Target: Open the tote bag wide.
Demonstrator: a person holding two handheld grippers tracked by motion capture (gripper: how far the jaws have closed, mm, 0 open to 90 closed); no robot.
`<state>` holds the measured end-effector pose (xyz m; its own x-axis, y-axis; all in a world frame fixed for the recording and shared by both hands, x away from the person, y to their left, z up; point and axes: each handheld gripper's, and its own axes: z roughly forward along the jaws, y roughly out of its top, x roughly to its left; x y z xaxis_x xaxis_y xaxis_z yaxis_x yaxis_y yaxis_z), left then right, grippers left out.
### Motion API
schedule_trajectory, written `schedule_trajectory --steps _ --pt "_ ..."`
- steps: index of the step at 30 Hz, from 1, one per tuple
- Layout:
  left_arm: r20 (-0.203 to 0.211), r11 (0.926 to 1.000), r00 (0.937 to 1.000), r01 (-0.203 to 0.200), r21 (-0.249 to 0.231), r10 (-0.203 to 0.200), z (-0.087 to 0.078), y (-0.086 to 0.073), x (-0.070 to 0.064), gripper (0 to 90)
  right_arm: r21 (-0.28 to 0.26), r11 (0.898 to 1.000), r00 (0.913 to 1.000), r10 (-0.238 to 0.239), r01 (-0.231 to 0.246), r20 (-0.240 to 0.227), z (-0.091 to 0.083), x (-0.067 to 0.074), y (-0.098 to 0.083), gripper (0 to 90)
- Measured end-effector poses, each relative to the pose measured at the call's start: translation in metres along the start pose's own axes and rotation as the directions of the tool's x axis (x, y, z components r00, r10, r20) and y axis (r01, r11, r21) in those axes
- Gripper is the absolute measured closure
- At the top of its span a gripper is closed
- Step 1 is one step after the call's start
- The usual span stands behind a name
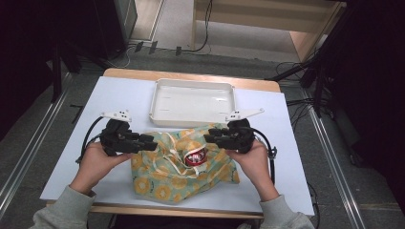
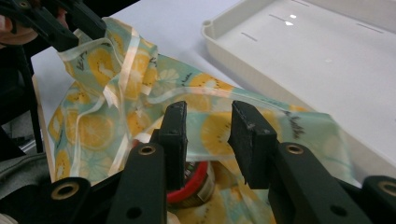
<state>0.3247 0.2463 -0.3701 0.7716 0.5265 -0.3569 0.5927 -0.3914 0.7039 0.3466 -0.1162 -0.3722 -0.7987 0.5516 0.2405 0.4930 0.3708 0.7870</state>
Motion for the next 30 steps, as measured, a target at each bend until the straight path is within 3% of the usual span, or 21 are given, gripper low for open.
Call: schedule_trajectory --steps 5,7,11,14,17,19,21,23,25,30 --pt "0.014 0.9999 0.9999 -0.005 -0.010 0.005 -0.004 -0.007 -0.004 51.4 0.002 1.000 0.9997 -0.006 0.006 -0.023 0.010 0.006 0.003 68.3" --pt "0.019 0.9996 0.9995 -0.027 -0.007 0.027 -0.009 -0.010 -0.009 47.3 0.006 1.000 0.9992 -0.016 0.017 -0.035 0.016 0.010 0.005 68.3" --pt "0.050 0.9995 0.9985 -0.021 -0.023 0.022 -0.013 -0.011 -0.014 41.3 0.015 1.000 0.9985 -0.021 0.022 -0.050 0.020 0.016 0.007 68.2" --pt "0.065 0.9994 0.9974 -0.031 -0.018 0.032 -0.014 -0.012 -0.017 40.0 0.018 0.999 0.9978 -0.026 0.027 -0.062 0.023 0.021 0.008 68.1" --pt "0.026 0.9996 0.9992 -0.029 -0.007 0.029 -0.009 -0.013 -0.015 41.4 0.016 0.999 0.9967 -0.037 0.038 -0.073 0.028 0.025 0.009 67.9" --pt "0.008 1.0000 1.0000 0.001 -0.004 -0.001 -0.005 -0.016 -0.010 48.4 0.017 0.999 0.9956 -0.039 0.041 -0.085 0.032 0.028 0.010 67.3" --pt "-0.018 0.9998 0.9998 0.003 0.019 -0.003 -0.002 -0.019 -0.004 59.9 0.021 0.999 0.9951 -0.034 0.036 -0.093 0.036 0.031 0.011 67.0" --pt "-0.032 0.9996 0.9995 0.007 0.026 -0.007 -0.001 -0.021 -0.003 77.7 0.022 0.999 0.9948 -0.031 0.033 -0.097 0.038 0.033 0.012 66.7" --pt "-0.043 0.9995 0.9989 0.021 0.024 -0.020 -0.001 -0.025 0.001 88.7 0.027 0.999 0.9932 -0.038 0.041 -0.111 0.044 0.037 0.014 66.2" --pt "-0.058 0.9998 0.9981 0.020 0.001 -0.020 -0.004 -0.027 0.002 90.0 0.034 0.998 0.9903 -0.057 0.062 -0.127 0.054 0.044 0.016 64.0"
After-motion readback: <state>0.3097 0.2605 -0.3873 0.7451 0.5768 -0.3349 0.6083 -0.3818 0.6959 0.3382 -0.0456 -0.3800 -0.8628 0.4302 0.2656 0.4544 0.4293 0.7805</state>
